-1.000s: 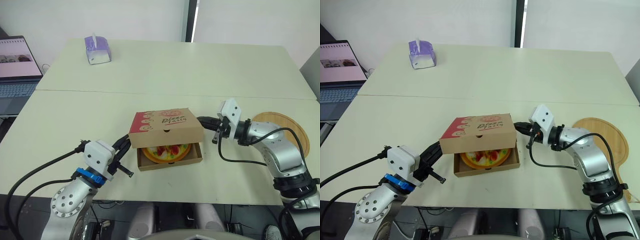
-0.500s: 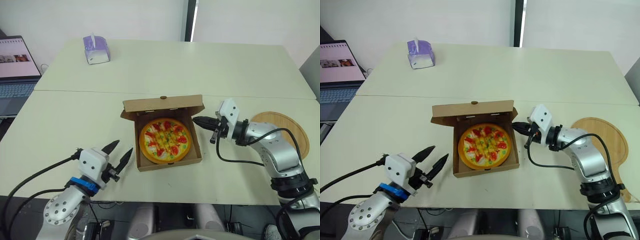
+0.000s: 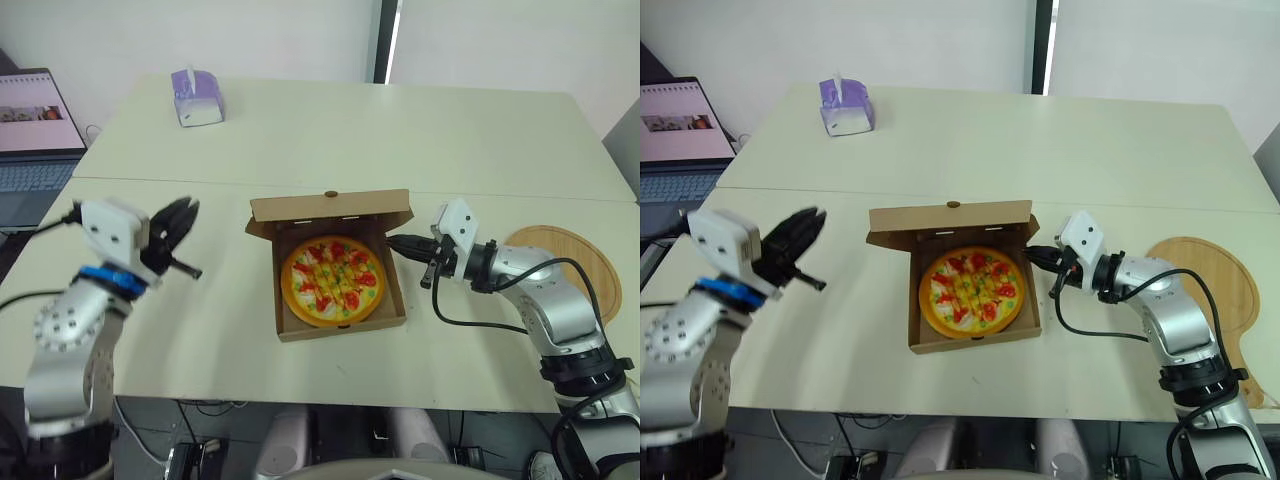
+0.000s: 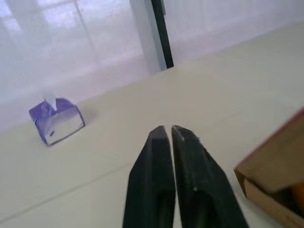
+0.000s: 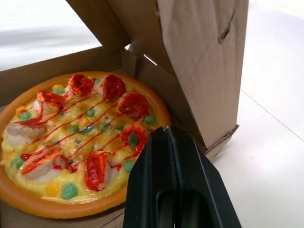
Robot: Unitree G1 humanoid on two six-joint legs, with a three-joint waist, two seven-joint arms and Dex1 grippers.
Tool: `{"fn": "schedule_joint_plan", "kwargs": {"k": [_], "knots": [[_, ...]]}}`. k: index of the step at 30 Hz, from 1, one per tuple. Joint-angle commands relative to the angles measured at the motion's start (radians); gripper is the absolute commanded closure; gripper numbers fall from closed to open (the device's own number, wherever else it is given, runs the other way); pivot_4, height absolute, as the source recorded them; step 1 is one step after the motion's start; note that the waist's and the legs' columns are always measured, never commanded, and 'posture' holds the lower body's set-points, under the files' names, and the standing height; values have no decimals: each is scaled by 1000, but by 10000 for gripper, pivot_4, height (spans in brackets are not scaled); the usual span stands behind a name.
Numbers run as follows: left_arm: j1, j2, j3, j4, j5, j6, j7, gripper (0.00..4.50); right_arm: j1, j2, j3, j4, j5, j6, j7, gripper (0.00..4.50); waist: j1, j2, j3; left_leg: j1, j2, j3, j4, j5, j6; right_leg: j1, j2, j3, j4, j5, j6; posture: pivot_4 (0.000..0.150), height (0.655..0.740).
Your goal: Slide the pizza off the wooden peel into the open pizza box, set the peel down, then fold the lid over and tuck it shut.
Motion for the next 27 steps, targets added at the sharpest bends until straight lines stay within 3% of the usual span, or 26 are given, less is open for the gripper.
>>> {"fn": "schedule_joint_plan", "kwargs": {"k": [1, 4, 9, 20, 27], "knots": [[-167, 55, -56, 111, -8, 17, -89, 44898, -2, -18, -24, -12, -5, -26, 4, 45000, -2, 0, 0, 0, 0, 0, 0, 1, -1, 0, 0, 0, 0, 0, 0, 1500, 7400], [-311, 77, -133, 211, 1, 31, -182, 44898, -10, -34, -44, 23, -24, -50, -5, 45000, -3, 0, 0, -1, -1, 0, 0, 1, -3, -1, 0, 0, -1, 0, 0, 1500, 7400], [-402, 83, -216, 246, -25, 75, -325, 44898, -43, -38, -63, 57, -33, -72, -15, 45000, -9, 0, 0, -2, -1, 2, -1, 1, -2, -3, -2, 1, -1, 0, 0, 1500, 7400], [-358, 134, -276, 176, -94, 223, -531, 44898, -32, 27, -47, -85, 51, 3, -15, 45000, -8, 0, 0, -2, -1, 2, 0, 1, -2, -3, -2, 1, 1, 0, 0, 1500, 7400], [-340, 142, -291, 165, -86, 251, -582, 44898, -11, 17, -41, -105, 56, -9, 6, 45000, -6, 0, 1, -2, -1, 2, 0, 1, -2, -3, -2, 1, 1, 0, 0, 1500, 7400]]}}
